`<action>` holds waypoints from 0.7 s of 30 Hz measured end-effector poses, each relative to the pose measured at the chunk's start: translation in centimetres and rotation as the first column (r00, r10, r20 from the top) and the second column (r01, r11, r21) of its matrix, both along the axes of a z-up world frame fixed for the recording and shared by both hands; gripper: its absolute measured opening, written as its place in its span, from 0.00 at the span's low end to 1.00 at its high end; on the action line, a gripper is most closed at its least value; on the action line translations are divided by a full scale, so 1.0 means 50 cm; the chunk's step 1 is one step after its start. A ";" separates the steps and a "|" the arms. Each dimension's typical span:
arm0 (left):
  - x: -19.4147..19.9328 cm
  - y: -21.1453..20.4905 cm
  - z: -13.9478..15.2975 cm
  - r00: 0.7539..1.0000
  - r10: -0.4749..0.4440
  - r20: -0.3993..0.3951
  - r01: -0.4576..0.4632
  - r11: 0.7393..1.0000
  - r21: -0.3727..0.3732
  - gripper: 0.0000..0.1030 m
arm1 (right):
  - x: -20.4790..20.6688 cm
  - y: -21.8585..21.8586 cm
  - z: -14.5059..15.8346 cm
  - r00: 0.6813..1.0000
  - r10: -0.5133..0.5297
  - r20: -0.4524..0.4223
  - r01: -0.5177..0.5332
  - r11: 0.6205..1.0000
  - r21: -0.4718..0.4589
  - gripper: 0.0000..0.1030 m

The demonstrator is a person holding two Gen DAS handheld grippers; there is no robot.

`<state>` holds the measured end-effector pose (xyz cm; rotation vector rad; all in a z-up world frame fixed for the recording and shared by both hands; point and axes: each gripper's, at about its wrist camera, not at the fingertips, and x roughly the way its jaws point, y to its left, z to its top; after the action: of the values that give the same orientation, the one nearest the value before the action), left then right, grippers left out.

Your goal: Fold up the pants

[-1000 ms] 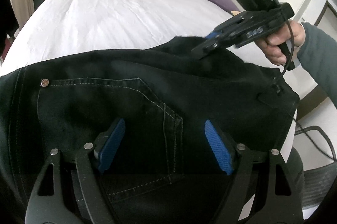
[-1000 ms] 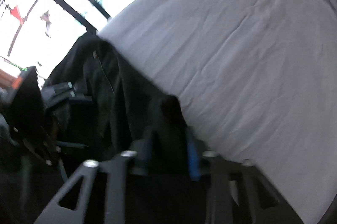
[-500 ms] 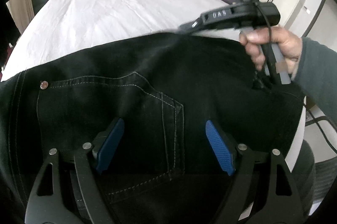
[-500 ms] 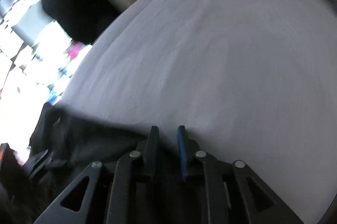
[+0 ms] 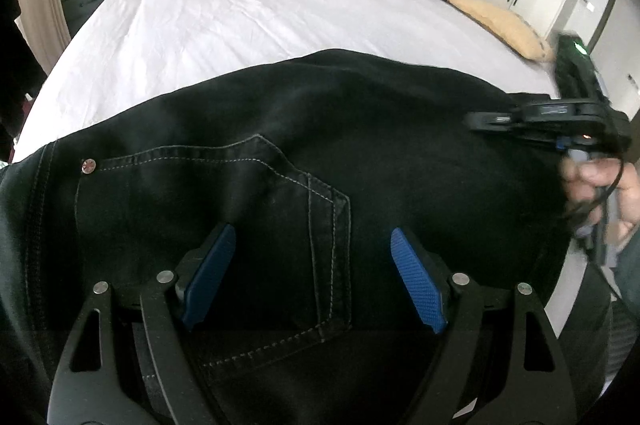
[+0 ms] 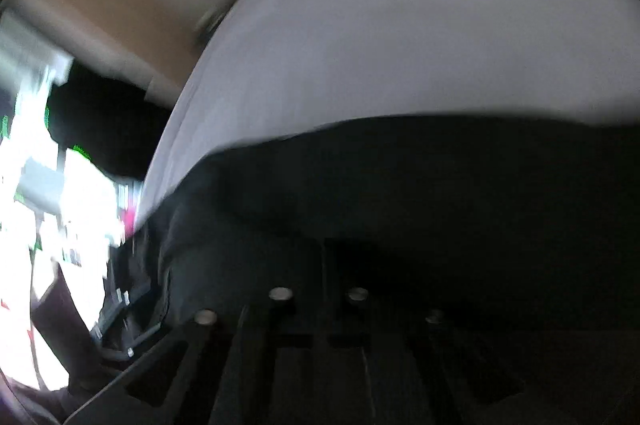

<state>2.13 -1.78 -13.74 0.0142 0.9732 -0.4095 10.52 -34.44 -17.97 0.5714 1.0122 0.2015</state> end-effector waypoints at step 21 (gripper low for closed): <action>0.008 -0.111 0.054 0.997 -0.078 -0.020 0.077 0.996 -0.055 0.78 | -0.264 -0.379 -0.009 0.892 -0.437 0.114 0.413 0.892 0.187 0.00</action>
<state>2.54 -7.32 -11.06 -0.0018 0.9857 -0.5080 -2.68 -53.38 -18.41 0.8959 0.7025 -0.0668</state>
